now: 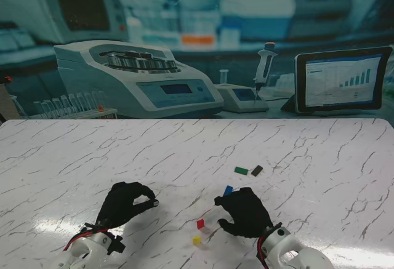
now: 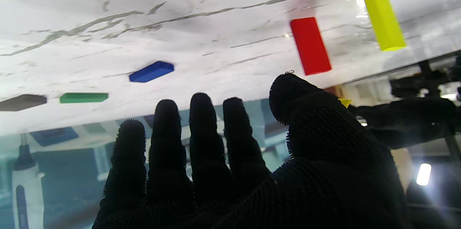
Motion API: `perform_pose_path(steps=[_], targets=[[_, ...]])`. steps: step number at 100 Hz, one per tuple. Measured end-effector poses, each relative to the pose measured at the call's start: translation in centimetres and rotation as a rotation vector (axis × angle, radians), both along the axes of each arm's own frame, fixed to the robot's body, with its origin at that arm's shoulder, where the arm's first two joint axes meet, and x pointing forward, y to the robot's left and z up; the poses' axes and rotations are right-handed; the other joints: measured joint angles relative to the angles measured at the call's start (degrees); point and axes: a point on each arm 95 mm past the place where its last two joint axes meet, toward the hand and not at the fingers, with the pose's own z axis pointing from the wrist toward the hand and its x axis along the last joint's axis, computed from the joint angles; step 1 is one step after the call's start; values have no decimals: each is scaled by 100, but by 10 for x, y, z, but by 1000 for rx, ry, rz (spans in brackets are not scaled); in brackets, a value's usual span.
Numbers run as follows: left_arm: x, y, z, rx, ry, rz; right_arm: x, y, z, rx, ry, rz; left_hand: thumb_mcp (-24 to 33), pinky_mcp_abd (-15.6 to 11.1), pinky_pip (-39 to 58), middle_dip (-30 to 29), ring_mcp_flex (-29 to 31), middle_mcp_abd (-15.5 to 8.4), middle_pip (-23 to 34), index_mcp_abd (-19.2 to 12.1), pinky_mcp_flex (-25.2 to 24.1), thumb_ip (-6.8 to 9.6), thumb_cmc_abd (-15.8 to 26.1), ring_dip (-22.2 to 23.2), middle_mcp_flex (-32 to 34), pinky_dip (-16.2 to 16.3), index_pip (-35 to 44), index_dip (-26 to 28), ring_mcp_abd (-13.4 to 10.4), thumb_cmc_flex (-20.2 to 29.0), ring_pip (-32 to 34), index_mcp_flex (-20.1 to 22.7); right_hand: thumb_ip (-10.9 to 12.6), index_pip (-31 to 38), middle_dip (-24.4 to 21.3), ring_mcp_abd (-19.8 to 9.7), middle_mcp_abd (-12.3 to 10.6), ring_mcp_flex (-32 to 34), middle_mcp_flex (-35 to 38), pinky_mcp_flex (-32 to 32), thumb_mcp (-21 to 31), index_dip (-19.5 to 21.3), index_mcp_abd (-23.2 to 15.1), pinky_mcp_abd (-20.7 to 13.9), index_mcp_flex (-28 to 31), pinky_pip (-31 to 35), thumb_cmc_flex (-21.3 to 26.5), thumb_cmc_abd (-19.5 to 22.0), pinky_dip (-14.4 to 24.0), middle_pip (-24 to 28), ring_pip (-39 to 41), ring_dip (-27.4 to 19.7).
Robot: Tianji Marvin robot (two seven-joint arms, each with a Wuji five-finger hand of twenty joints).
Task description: Arrange dominoes in a row
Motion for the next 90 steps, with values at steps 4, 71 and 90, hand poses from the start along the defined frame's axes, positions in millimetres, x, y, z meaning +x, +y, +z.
perform_pose_path(steps=[4,71,90], targets=[[0,0,0,0,0,0,2,-2,1,-6,-3,-9,0,0,0,0,0,-1,0,0,0,0,0,0,0,0,0,0,0,0,0,0,0,-50,-59,0,-51,-4,-84,0,-1,-56,1,0,-6,0,0,0,1,-74,-50,-7],[4,-1,-2,3,8,-7,54,-16,6,-215,-14,-45,0,0,0,0,0,-27,0,-4,0,0,0,0,1,0,44,0,-3,0,0,0,-44,-341,-839,-468,-770,-210,-503,129,-52,-474,-547,0,-299,-64,616,-16,12,-714,-25,-162],[5,-1,-2,2,9,-8,65,-13,-2,-225,-6,-44,0,0,0,0,0,-27,0,-8,0,0,0,0,1,0,62,0,-5,0,0,1,-44,-341,-964,-587,-848,-218,-500,170,-30,-474,-633,-2,-299,-64,684,-22,12,-679,-16,-233]])
